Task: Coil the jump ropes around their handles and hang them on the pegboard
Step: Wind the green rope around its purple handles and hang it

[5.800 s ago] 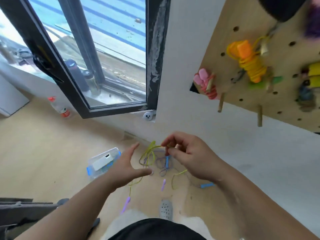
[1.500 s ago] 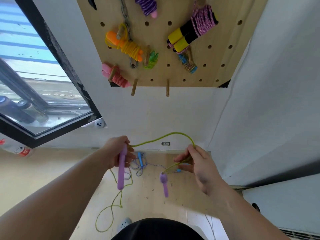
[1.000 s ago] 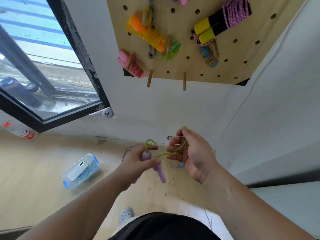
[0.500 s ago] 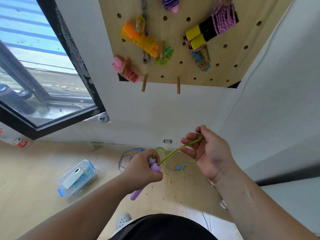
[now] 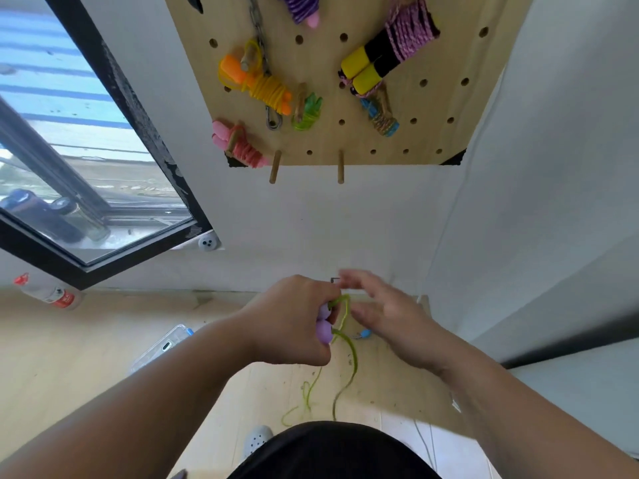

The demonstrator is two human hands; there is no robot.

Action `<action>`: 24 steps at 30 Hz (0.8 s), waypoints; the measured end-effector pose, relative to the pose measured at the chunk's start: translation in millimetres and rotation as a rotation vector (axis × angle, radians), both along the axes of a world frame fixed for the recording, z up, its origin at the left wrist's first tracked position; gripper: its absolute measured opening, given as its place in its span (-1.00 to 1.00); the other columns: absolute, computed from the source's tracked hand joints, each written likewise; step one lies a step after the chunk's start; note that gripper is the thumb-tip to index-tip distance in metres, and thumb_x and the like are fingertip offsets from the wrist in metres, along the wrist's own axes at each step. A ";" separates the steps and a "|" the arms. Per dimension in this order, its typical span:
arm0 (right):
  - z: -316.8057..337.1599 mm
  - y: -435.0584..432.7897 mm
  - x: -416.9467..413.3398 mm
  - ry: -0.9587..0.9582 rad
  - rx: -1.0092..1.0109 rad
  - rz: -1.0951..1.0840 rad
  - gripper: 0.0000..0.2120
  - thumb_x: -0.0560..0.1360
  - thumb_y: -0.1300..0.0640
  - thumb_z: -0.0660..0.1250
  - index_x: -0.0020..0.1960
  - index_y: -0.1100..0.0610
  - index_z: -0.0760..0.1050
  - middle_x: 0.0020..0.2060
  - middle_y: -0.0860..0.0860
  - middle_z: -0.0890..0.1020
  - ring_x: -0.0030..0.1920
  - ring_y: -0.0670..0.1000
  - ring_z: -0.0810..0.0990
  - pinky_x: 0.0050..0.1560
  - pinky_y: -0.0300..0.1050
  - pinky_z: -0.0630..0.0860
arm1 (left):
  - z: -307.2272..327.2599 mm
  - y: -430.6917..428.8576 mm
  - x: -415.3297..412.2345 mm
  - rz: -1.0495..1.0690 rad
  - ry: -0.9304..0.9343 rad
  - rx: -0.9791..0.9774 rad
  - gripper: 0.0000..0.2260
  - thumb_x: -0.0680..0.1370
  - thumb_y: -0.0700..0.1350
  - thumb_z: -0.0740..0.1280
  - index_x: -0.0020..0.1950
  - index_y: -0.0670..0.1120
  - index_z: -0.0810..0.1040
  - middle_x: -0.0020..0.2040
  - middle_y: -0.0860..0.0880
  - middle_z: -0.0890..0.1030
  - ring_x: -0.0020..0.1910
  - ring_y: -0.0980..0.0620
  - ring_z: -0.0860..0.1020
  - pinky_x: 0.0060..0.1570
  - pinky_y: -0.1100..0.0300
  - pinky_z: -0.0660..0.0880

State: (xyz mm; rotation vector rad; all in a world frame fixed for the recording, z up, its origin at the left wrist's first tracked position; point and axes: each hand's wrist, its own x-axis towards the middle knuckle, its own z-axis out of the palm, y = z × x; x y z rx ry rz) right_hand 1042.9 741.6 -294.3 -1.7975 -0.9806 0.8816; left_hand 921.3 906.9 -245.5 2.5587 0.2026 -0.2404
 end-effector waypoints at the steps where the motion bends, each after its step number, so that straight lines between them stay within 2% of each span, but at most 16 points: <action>1: 3.2 1.5 -1.5 -0.044 -0.038 0.100 -0.43 0.47 -0.51 0.11 0.32 -0.22 0.44 0.19 -0.21 0.59 0.23 -0.15 0.55 0.26 0.01 0.48 | 3.0 -3.1 2.2 0.008 -0.034 -0.010 -0.84 0.28 -0.11 0.40 -0.25 -0.04 0.44 -0.38 -0.01 0.47 -0.40 0.10 0.36 -0.39 0.12 0.41; 4: 12.5 -4.2 -5.8 -0.113 -0.038 0.133 -0.45 0.46 -0.56 -0.04 -0.09 -0.19 0.51 -0.23 -0.15 0.61 -0.17 -0.07 0.59 0.00 0.23 0.56 | 11.8 -7.0 5.2 0.120 -0.106 -0.033 -0.82 0.25 -0.13 0.43 -0.25 0.00 0.46 -0.42 0.09 0.42 -0.41 0.12 0.34 -0.42 0.24 0.34; 6: 16.3 -10.3 -8.0 -0.030 0.026 0.087 -0.48 0.48 -0.50 0.05 -0.20 -0.09 0.49 -0.35 -0.11 0.51 -0.29 -0.01 0.54 -0.13 0.23 0.59 | 12.9 -6.9 2.5 0.253 -0.141 -0.114 -0.75 0.24 -0.21 0.45 -0.21 0.03 0.46 -0.44 0.14 0.44 -0.43 0.16 0.35 -0.44 0.36 0.32; 8: 21.7 -13.7 -8.7 -0.058 0.035 0.096 -0.54 0.47 -0.42 0.18 -0.16 -0.01 0.45 -0.34 -0.06 0.47 -0.31 0.01 0.48 -0.21 0.14 0.57 | 10.1 -8.5 -2.2 0.360 -0.158 -0.220 -0.71 0.24 -0.26 0.46 -0.19 0.04 0.47 -0.40 0.06 0.47 -0.43 0.18 0.36 -0.43 0.33 0.35; 10: 25.7 -15.3 -9.6 -0.176 -0.021 0.121 -0.62 0.38 -0.39 0.34 -0.10 -0.11 0.39 -0.30 -0.13 0.48 -0.31 -0.12 0.42 -0.23 -0.03 0.45 | 7.5 -11.6 -6.7 0.410 -0.171 -0.273 -0.70 0.23 -0.23 0.46 -0.19 0.06 0.47 -0.34 -0.02 0.51 -0.38 0.14 0.40 -0.40 0.21 0.42; 12: 26.8 -15.6 -11.1 -0.292 -0.069 0.075 -0.62 0.38 -0.33 0.41 -0.07 -0.18 0.29 -0.21 -0.16 0.50 -0.27 -0.14 0.43 -0.21 -0.09 0.43 | 9.9 -15.7 -8.9 0.406 -0.150 -0.290 -0.71 0.23 -0.21 0.47 -0.19 0.06 0.48 -0.28 -0.08 0.56 -0.35 0.12 0.44 -0.38 0.14 0.48; 15: 22.4 -16.7 -10.4 -0.361 -0.009 0.014 -0.77 0.49 -0.21 0.34 0.00 -0.18 0.34 -0.10 -0.20 0.49 -0.12 -0.15 0.48 -0.11 -0.04 0.49 | 19.4 -24.7 -10.1 0.332 -0.082 -0.254 -0.70 0.25 -0.25 0.47 -0.20 0.05 0.47 -0.29 -0.04 0.53 -0.38 0.17 0.41 -0.40 0.26 0.45; 16: 20.9 -17.0 -8.9 -0.399 0.006 0.046 -0.85 0.51 -0.17 0.29 -0.05 -0.12 0.40 -0.12 -0.18 0.49 -0.09 -0.12 0.47 -0.07 0.02 0.49 | 21.8 -27.7 -10.1 0.310 -0.066 -0.238 -0.71 0.26 -0.27 0.47 -0.19 0.03 0.46 -0.32 0.00 0.49 -0.38 0.17 0.39 -0.41 0.31 0.40; 17: 21.1 -17.3 -8.2 -0.400 0.016 0.084 -0.83 0.50 -0.12 0.23 -0.13 -0.04 0.44 -0.17 -0.14 0.49 -0.09 -0.07 0.47 -0.05 0.11 0.49 | 23.1 -29.7 -10.3 0.302 -0.056 -0.233 -0.71 0.26 -0.27 0.46 -0.19 0.02 0.46 -0.33 0.02 0.48 -0.38 0.17 0.37 -0.41 0.32 0.38; 19: 29.2 -18.5 -10.3 -0.182 0.019 0.089 -0.79 0.45 -0.01 0.18 -0.26 0.08 0.46 -0.30 -0.01 0.53 -0.18 0.04 0.52 -0.08 0.25 0.50 | 20.0 -29.6 -11.4 0.331 -0.067 -0.261 -0.71 0.27 -0.25 0.47 -0.16 0.03 0.47 -0.27 -0.03 0.55 -0.35 0.15 0.41 -0.37 0.18 0.48; 20: 32.5 -18.5 -11.6 -0.037 0.039 0.062 -0.80 0.42 0.04 0.18 -0.31 0.10 0.44 -0.36 0.03 0.52 -0.26 0.06 0.54 -0.12 0.23 0.51 | 17.3 -29.0 -12.3 0.361 -0.083 -0.286 -0.72 0.27 -0.24 0.47 -0.14 0.03 0.49 -0.23 -0.07 0.58 -0.32 0.10 0.47 -0.30 0.06 0.56; 22: 38.3 -16.4 -15.9 0.185 0.106 0.011 -0.82 0.39 0.11 0.18 -0.38 0.11 0.38 -0.45 0.06 0.42 -0.39 0.06 0.45 -0.28 0.13 0.42 | 11.5 -30.3 -14.6 0.415 -0.117 -0.355 -0.72 0.29 -0.21 0.47 -0.08 0.02 0.53 -0.18 -0.09 0.61 -0.24 -0.07 0.58 -0.19 -0.13 0.61; 24: 43.4 -12.7 -22.1 0.315 0.182 -0.022 -0.83 0.39 0.13 0.19 -0.39 0.10 0.35 -0.45 0.05 0.33 -0.42 0.03 0.31 -0.35 0.00 0.26 | 6.0 -36.1 -16.8 0.446 -0.165 -0.435 -0.70 0.31 -0.24 0.47 -0.03 0.01 0.55 -0.17 -0.10 0.63 -0.22 -0.17 0.62 -0.23 -0.19 0.62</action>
